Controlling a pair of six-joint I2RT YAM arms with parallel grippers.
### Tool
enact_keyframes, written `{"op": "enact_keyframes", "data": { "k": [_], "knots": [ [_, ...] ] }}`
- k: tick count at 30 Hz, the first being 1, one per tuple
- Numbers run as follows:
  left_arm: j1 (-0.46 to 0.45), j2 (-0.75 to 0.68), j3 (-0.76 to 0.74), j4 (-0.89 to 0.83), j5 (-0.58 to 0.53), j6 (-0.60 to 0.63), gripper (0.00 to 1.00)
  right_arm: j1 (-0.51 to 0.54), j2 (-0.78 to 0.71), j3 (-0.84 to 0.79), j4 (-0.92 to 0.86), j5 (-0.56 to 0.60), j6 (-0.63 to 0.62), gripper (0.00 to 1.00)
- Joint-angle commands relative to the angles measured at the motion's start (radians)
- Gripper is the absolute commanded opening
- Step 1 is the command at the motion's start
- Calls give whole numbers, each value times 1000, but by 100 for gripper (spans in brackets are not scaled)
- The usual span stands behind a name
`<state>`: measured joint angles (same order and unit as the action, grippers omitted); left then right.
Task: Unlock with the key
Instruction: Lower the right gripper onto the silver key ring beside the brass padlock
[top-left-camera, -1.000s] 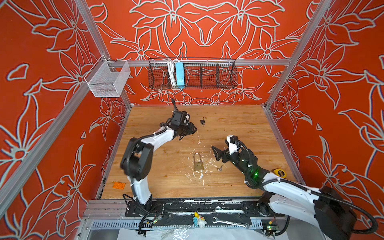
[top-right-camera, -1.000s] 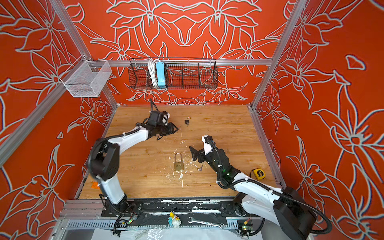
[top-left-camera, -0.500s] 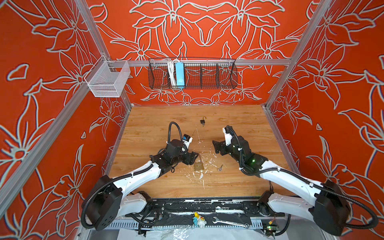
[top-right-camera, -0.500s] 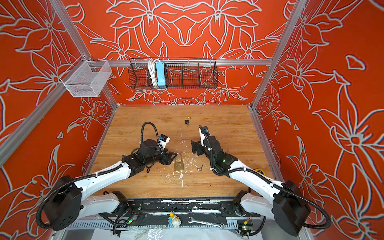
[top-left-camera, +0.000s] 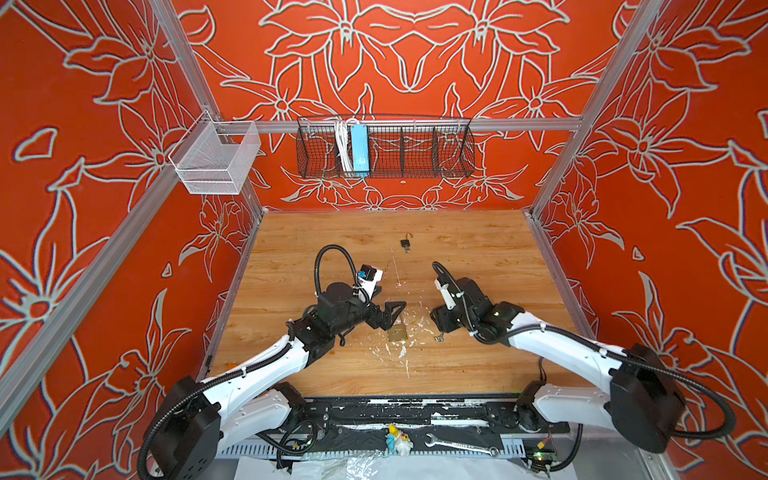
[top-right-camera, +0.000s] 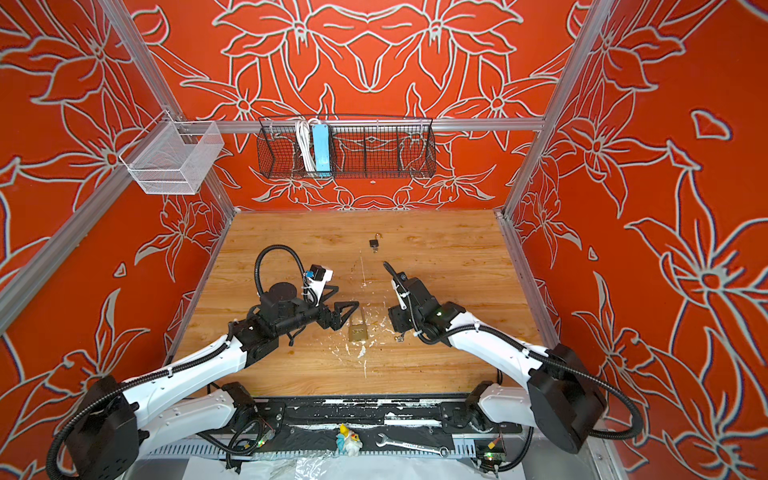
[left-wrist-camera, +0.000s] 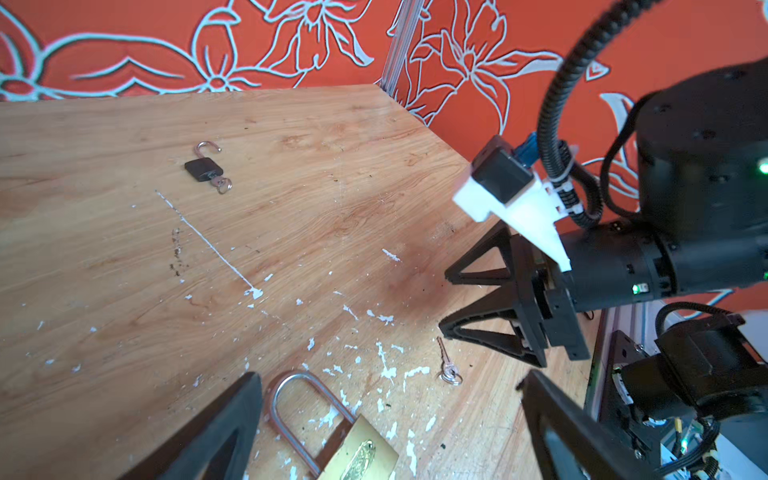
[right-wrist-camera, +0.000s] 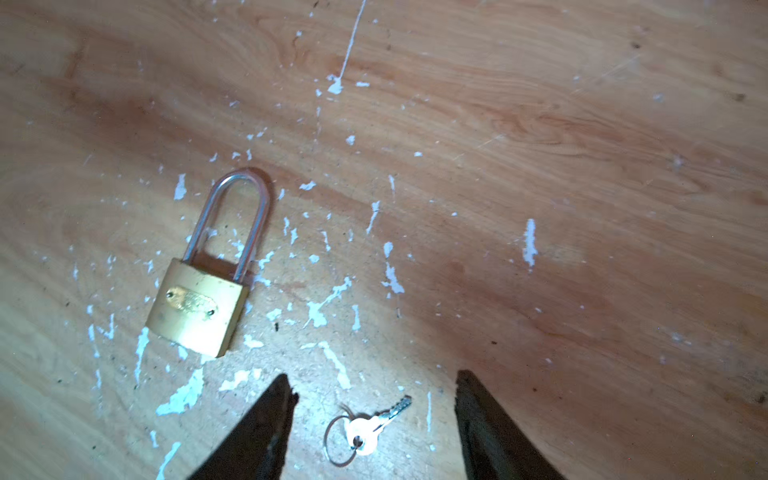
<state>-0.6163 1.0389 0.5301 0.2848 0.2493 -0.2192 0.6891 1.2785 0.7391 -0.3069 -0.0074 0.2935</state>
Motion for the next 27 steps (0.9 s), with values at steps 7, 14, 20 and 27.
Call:
{"op": "enact_keyframes", "data": {
  "k": [7,14,20,27],
  "knots": [
    [-5,-43,-21,50,-2,12,97,24,119,86,-159,-189,-61,49],
    [-5,-43,-22,54,3,-7,97,62,59,-21,-131,-91,-13,47],
    [-6,-31,-18,60,1,-15,97,65,67,-64,-89,-66,-27,45],
    [-5,-44,-30,49,-32,-1,97,76,155,-30,-87,-83,-33,35]
  ]
}}
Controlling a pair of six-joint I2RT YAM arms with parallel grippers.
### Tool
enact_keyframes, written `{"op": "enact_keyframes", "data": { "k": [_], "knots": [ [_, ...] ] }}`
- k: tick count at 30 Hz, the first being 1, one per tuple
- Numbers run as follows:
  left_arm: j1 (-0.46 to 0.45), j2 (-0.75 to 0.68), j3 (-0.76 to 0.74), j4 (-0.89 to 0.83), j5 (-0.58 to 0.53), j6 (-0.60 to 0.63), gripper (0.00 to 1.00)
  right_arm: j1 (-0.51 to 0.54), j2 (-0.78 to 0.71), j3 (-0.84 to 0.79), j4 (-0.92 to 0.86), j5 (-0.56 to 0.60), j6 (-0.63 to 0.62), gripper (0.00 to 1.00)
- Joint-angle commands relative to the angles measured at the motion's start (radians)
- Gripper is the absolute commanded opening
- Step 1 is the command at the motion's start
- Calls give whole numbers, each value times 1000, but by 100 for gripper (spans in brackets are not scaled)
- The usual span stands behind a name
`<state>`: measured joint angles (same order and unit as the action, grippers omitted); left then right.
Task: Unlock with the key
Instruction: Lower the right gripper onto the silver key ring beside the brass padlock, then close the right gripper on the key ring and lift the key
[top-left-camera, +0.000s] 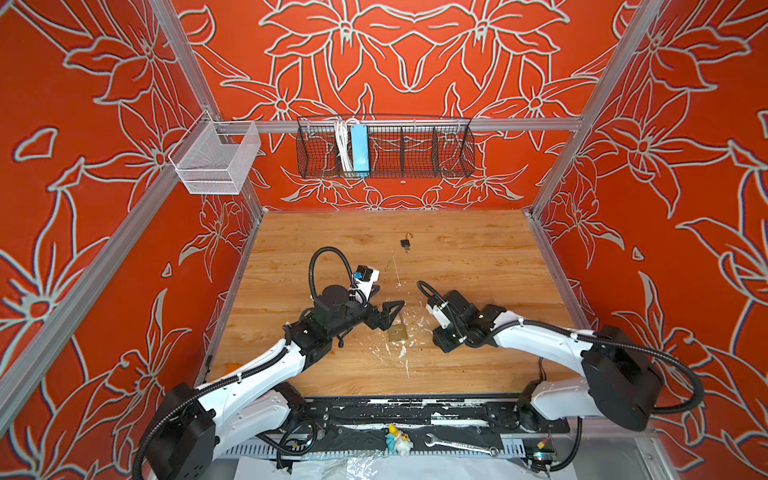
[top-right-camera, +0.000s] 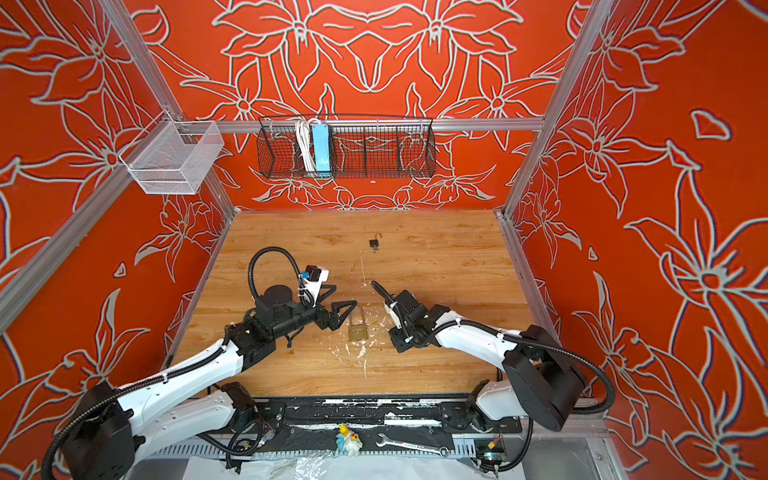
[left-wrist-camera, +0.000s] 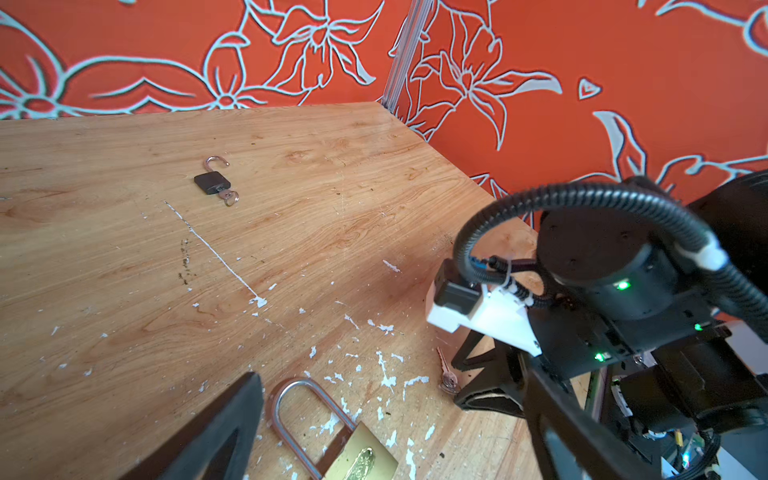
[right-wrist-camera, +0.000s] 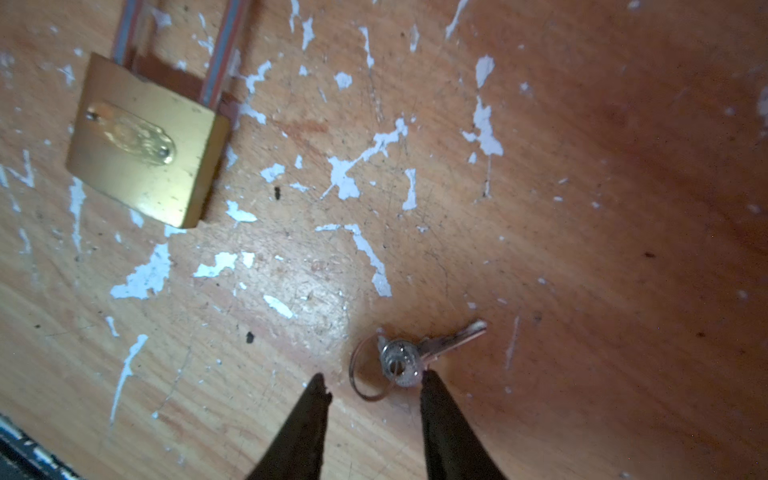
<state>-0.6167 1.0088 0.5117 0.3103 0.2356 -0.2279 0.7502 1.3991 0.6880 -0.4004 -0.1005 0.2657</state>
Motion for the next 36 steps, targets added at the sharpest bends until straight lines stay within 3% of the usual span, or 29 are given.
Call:
{"op": "enact_keyframes", "data": {
  "k": [1,12,20,30,36],
  "knots": [
    [-5,-46,-13,24,-20,7,97,22,40,27,3,18,-5,34],
    [-5,-30,-11,41,-1,-4,97,40,34,33,-15,103,4,27],
    [-5,-30,-12,35,-20,3,97,40,9,27,-12,110,1,12],
    [-4,-30,-40,78,-74,70,97,61,-190,0,29,112,-49,0],
    [-1,-30,-117,229,-50,110,98,59,-245,147,-78,131,-64,0]
  ]
}}
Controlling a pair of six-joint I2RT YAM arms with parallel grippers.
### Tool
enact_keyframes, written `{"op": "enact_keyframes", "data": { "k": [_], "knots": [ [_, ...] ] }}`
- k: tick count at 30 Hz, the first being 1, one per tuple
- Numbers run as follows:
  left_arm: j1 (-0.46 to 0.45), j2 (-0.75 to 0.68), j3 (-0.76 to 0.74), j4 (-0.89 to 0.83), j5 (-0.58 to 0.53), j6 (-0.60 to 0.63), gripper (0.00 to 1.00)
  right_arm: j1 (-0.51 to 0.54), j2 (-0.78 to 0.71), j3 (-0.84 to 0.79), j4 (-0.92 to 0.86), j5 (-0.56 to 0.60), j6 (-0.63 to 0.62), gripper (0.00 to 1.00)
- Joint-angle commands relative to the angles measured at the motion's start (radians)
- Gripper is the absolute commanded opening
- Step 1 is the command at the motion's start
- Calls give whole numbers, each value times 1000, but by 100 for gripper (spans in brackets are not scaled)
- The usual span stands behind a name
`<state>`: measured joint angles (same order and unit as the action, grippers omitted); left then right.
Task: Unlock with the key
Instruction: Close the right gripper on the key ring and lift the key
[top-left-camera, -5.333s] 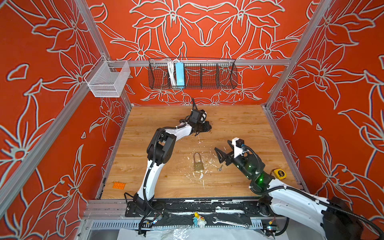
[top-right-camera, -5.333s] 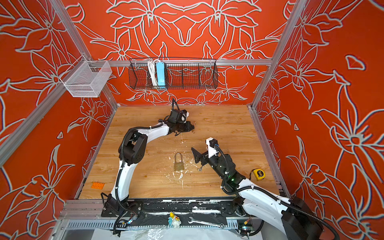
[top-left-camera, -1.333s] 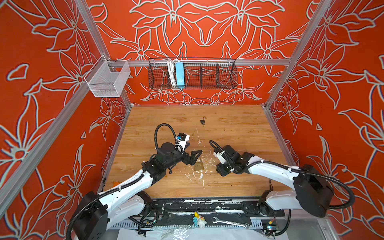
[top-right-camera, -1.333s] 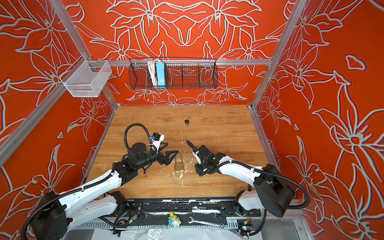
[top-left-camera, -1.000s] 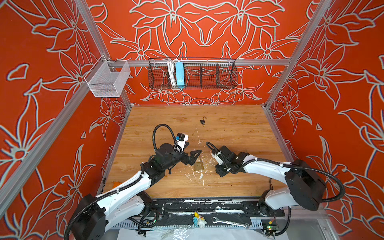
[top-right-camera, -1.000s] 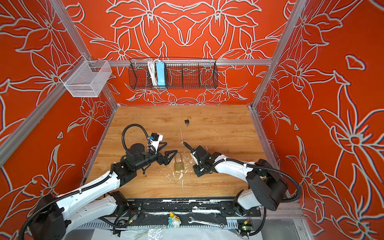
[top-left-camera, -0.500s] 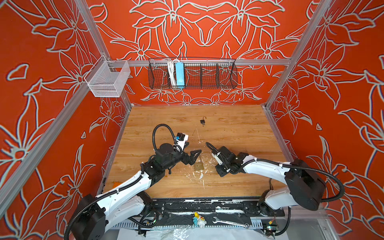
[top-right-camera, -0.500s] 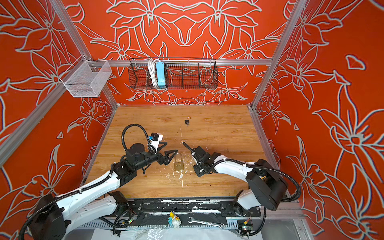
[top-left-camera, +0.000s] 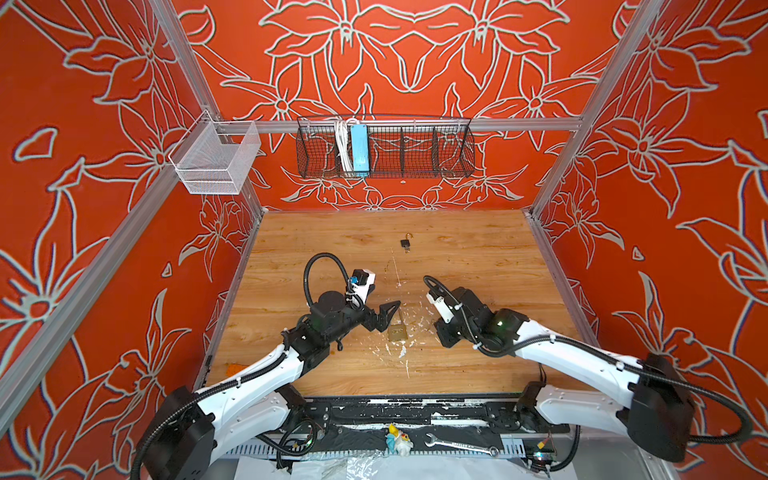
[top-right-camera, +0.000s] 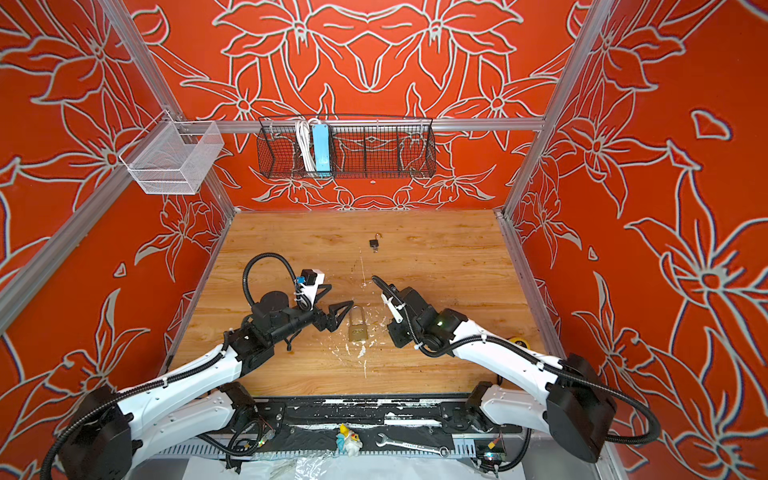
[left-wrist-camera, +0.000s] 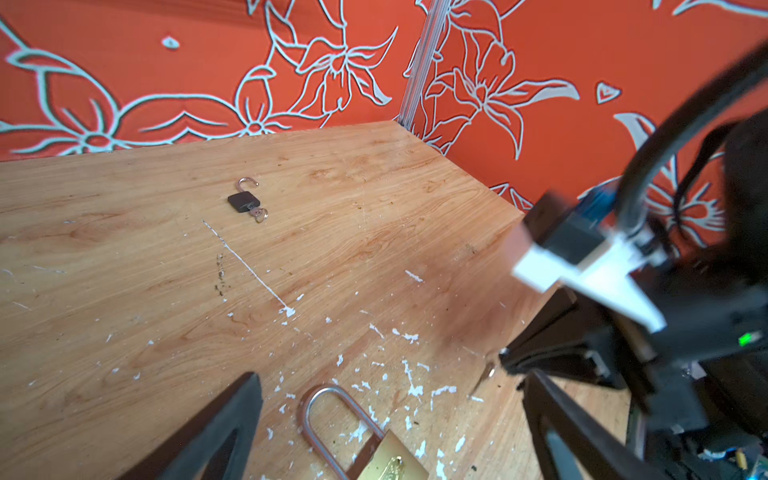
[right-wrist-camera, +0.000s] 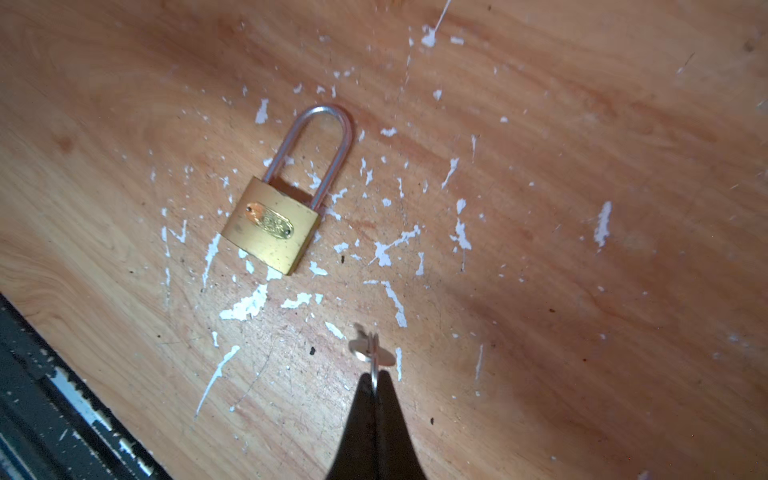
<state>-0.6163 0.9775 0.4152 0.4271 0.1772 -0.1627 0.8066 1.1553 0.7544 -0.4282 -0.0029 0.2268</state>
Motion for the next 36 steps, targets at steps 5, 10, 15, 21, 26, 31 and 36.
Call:
{"op": "enact_keyframes", "data": {
  "k": [5,10,15,21,26,31,36],
  "knots": [
    [0,1,-74,228,-6,83,99,0,98,279,-124,81,-66,0],
    [0,63,-97,293,37,126,100,0,159,306,8,161,-125,0],
    [-1,96,-105,348,29,149,100,0,92,90,321,228,-142,0],
    [-2,115,-94,341,45,150,100,0,24,43,339,233,-141,0],
    [-2,193,-70,361,88,139,89,0,-41,-8,362,196,-125,0],
    [-3,260,-53,412,162,94,84,0,-92,-43,371,198,-126,0],
    [-2,279,-31,388,204,68,83,1,-104,-46,370,188,-124,0]
  ]
}}
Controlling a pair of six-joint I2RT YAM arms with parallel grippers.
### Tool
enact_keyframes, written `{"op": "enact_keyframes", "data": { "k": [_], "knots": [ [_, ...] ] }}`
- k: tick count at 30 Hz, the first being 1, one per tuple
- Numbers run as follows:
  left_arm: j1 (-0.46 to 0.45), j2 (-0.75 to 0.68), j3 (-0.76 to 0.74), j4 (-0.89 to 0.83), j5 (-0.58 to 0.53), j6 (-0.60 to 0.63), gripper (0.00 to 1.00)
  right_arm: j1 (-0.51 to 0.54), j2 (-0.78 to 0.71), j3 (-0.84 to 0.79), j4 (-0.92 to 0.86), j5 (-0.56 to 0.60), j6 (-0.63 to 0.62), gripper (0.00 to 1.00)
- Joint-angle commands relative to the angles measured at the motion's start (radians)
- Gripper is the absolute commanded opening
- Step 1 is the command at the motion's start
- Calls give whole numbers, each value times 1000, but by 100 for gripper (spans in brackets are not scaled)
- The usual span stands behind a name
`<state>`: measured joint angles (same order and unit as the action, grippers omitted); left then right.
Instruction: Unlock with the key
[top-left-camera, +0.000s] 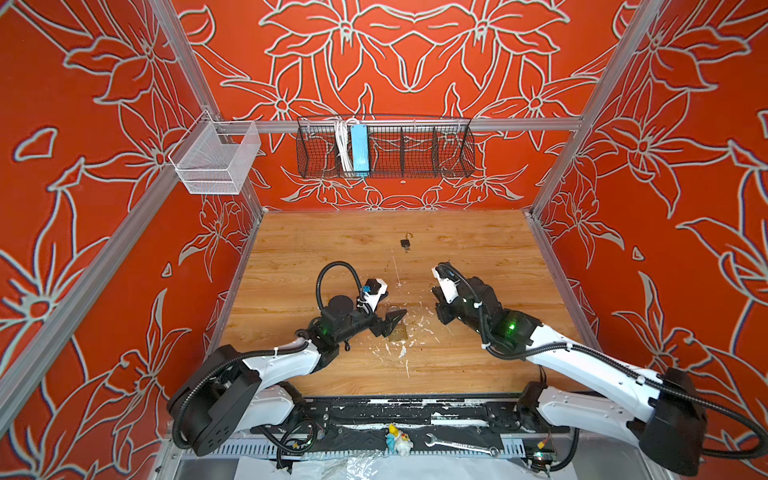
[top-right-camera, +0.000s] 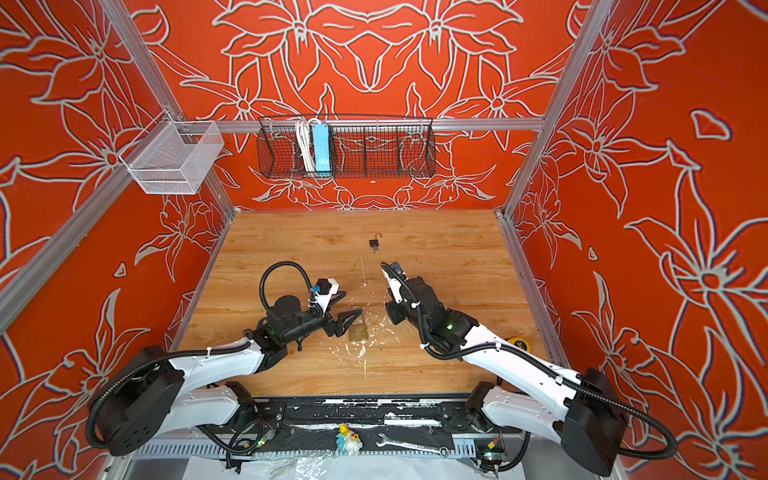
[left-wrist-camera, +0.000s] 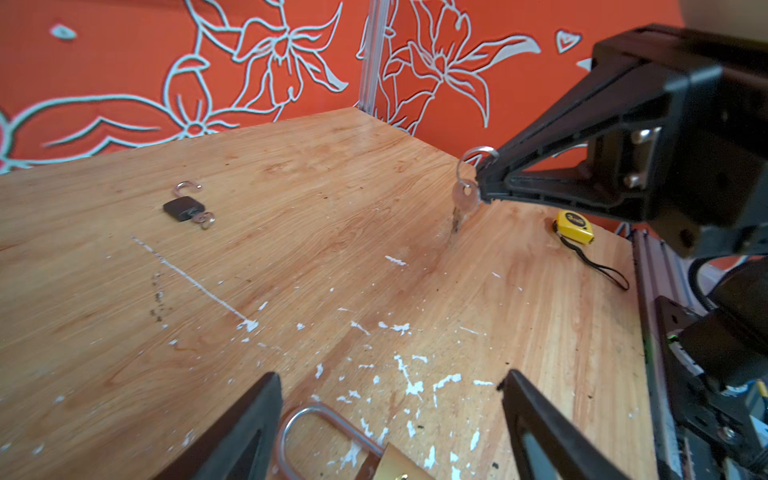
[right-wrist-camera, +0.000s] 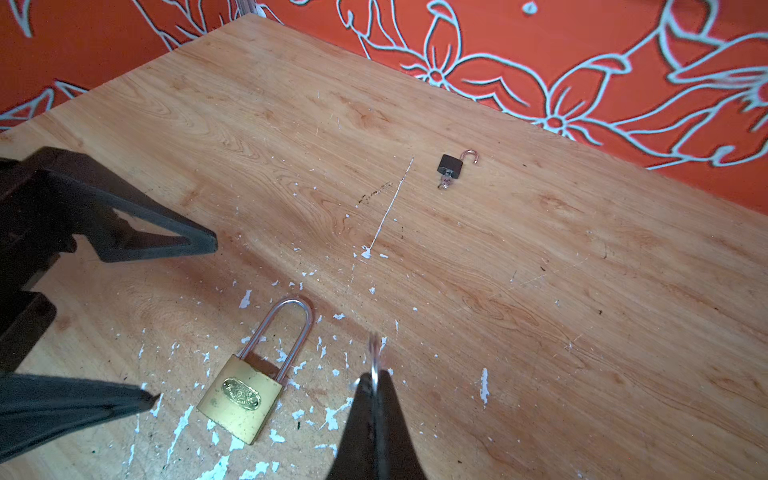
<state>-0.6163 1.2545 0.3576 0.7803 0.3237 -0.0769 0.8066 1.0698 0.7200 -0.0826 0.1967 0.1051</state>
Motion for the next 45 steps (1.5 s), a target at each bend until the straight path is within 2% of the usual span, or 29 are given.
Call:
{"op": "enact_keyframes", "data": {
  "k": [1,14,16,21,25,30,37,45],
  "knots": [
    [-2,1,28,33,72,-17,83,1,-20,-11,26,-18,-1,0],
    [-2,33,26,73,90,-21,78,1,-37,-13,18,-42,1,0],
    [-9,41,21,87,79,-8,75,1,-36,-12,21,-67,7,0],
    [-88,110,-99,399,-67,141,66,0,-17,-20,66,-213,33,0],
    [-97,156,-95,438,-71,156,61,2,7,-21,95,-303,56,0],
    [-117,232,-129,595,-84,198,58,2,14,-31,137,-371,93,0],
    [-129,235,-95,529,-89,193,58,4,43,-31,150,-391,97,0],
    [-132,234,-116,572,-94,193,58,5,53,-31,162,-404,102,0]
  ]
}}
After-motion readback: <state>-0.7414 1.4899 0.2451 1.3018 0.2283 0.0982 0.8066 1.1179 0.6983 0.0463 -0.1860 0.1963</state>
